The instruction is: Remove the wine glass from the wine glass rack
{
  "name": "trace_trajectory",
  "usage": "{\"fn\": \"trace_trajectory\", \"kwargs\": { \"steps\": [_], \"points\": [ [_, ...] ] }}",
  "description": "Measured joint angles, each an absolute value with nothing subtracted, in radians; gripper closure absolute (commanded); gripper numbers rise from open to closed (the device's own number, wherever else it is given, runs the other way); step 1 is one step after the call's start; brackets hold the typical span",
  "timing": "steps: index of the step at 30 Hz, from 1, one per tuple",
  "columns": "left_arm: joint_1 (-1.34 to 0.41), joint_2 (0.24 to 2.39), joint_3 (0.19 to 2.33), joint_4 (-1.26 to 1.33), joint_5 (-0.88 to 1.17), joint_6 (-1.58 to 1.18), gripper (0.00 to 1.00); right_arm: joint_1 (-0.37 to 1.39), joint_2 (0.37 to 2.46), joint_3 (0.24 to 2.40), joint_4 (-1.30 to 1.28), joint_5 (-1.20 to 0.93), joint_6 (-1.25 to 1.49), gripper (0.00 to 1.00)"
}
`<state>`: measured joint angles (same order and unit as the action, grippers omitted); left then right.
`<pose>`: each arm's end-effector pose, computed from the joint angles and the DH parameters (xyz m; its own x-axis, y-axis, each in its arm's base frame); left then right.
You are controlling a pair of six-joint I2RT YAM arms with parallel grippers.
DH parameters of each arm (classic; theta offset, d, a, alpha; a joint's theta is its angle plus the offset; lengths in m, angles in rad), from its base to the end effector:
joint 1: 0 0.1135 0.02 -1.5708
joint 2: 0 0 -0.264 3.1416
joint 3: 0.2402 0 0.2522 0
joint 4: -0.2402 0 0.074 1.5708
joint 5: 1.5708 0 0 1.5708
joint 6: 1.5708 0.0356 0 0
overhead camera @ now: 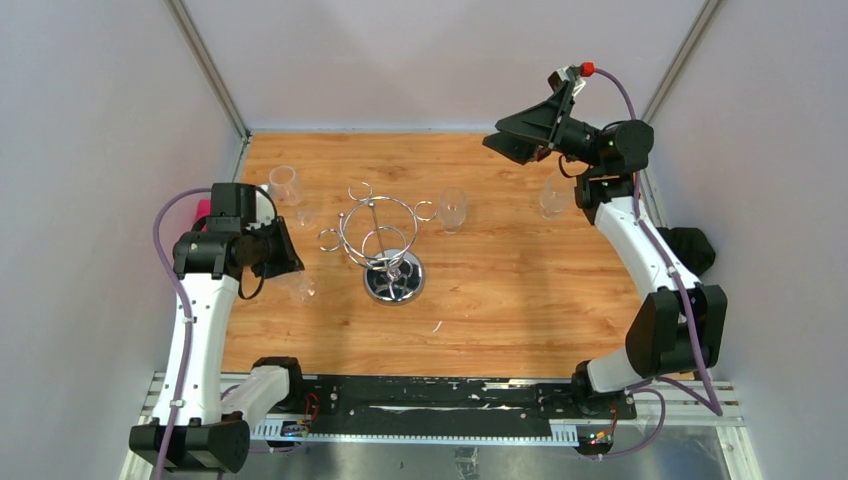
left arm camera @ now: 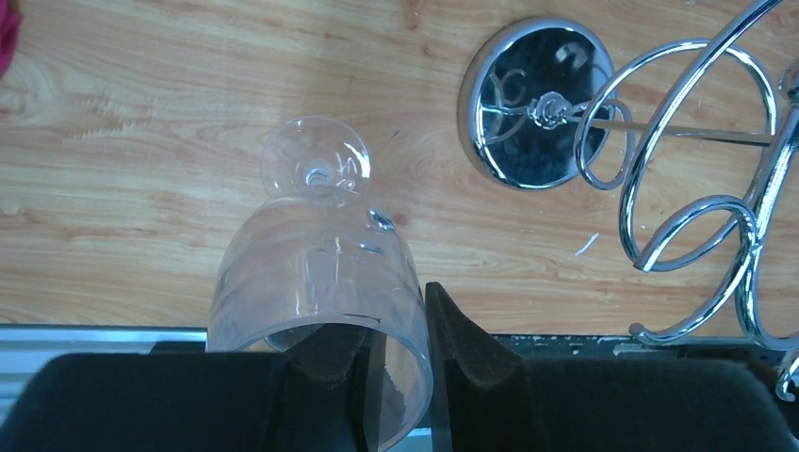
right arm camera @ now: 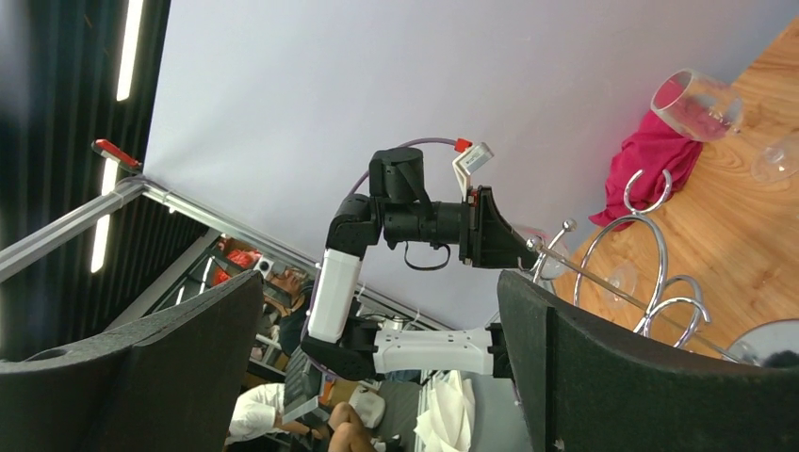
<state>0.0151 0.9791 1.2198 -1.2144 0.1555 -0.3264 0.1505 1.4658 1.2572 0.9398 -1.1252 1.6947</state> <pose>0.1578 -0.0031 0.3590 -0.8064 -0.3290 -0.4915 -0.1968 0.9329 -0.3016 0.3026 0.0784 0.4437 -0.8047 0.3106 -0.5059 -0.5651 -0.1396 0.8131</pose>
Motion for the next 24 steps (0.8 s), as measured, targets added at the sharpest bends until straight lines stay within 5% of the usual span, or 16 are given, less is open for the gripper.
{"fn": "trace_trajectory", "kwargs": {
  "steps": [24],
  "points": [
    [0.015, 0.973, 1.100, -1.173, 0.175, -0.335, 1.00, 0.085, 1.388, 1.230, 0.782, -1.154, 1.568, 0.01]
  ]
}}
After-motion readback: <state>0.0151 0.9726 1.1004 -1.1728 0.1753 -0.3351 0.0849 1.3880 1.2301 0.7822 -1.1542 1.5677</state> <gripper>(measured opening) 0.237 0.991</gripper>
